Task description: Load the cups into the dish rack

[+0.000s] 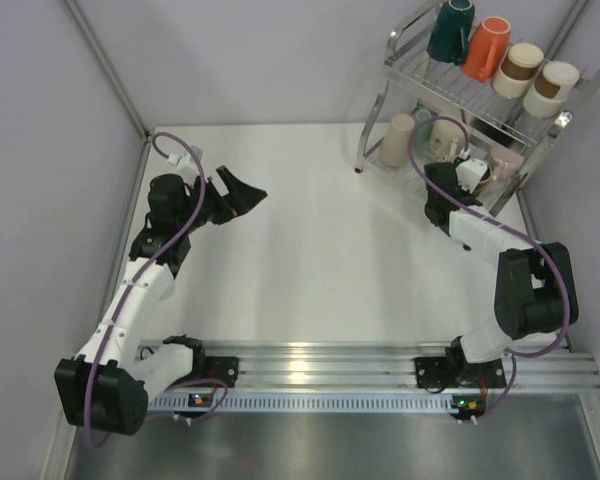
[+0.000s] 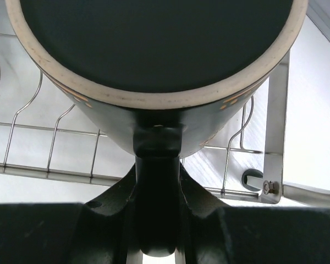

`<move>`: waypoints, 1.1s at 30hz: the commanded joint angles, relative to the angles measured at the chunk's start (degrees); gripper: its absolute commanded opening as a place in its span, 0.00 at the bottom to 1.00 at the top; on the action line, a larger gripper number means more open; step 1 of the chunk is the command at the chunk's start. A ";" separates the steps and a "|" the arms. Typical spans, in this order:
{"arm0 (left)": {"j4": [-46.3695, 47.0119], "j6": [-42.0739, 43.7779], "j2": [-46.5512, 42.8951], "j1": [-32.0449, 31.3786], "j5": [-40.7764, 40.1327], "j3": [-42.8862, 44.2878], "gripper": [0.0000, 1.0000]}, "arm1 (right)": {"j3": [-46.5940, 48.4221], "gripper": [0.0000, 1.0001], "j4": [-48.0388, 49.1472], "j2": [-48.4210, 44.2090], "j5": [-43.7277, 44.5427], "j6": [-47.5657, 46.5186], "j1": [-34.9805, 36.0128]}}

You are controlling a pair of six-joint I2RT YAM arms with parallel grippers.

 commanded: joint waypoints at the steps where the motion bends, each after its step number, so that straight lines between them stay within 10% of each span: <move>1: -0.05 0.93 -1.79 0.14 -0.70 2.43 0.98 | 4.13 0.00 9.07 -1.32 3.62 -0.23 -1.35; 16: -0.05 0.84 -1.52 0.05 -0.79 2.34 0.98 | 3.33 0.35 8.20 -1.32 5.72 -1.11 -2.15; 33: -0.05 0.49 -1.79 0.06 -1.14 2.08 0.98 | 1.40 0.29 4.77 -5.54 7.14 -1.81 -2.06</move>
